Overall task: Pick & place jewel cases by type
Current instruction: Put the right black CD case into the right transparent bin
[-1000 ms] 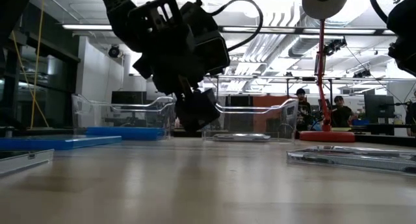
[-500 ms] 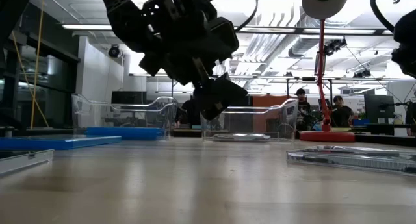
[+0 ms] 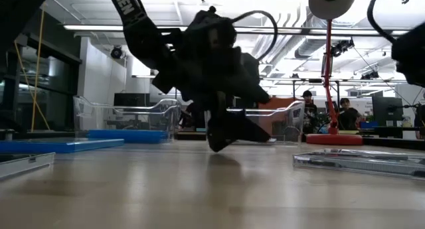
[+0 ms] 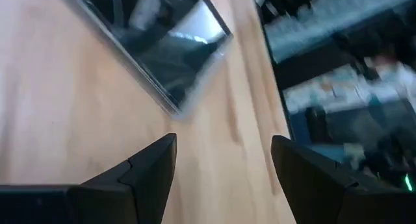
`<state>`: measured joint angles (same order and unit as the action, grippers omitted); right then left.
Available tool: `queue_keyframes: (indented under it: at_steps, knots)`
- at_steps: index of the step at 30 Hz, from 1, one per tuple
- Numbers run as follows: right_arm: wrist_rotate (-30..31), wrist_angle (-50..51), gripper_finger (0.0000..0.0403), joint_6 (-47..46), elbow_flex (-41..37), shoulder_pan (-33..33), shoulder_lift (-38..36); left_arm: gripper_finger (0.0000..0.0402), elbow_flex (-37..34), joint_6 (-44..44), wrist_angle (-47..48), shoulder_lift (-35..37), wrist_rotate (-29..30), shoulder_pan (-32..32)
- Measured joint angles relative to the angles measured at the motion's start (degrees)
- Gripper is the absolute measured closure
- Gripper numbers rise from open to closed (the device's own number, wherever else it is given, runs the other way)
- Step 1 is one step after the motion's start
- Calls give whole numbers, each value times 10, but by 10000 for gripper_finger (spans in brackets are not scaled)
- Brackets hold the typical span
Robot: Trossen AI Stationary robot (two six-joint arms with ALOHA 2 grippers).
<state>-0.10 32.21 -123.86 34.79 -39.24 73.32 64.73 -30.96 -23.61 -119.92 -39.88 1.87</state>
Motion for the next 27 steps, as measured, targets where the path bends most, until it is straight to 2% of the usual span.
queue_keyframes:
  at_steps: [4, 15, 27]
  knots:
    - [-31, 6, 239, -12, 0, 0, 15, 154, 3, -50, 8, -1, 48, 0]
    - [-13, -38, 239, -8, 0, 3, 72, 154, 4, -95, 24, 0, 128, 5]
    - [46, -43, 240, 19, 1, 31, 77, 154, 2, -94, 28, 0, 144, 20]
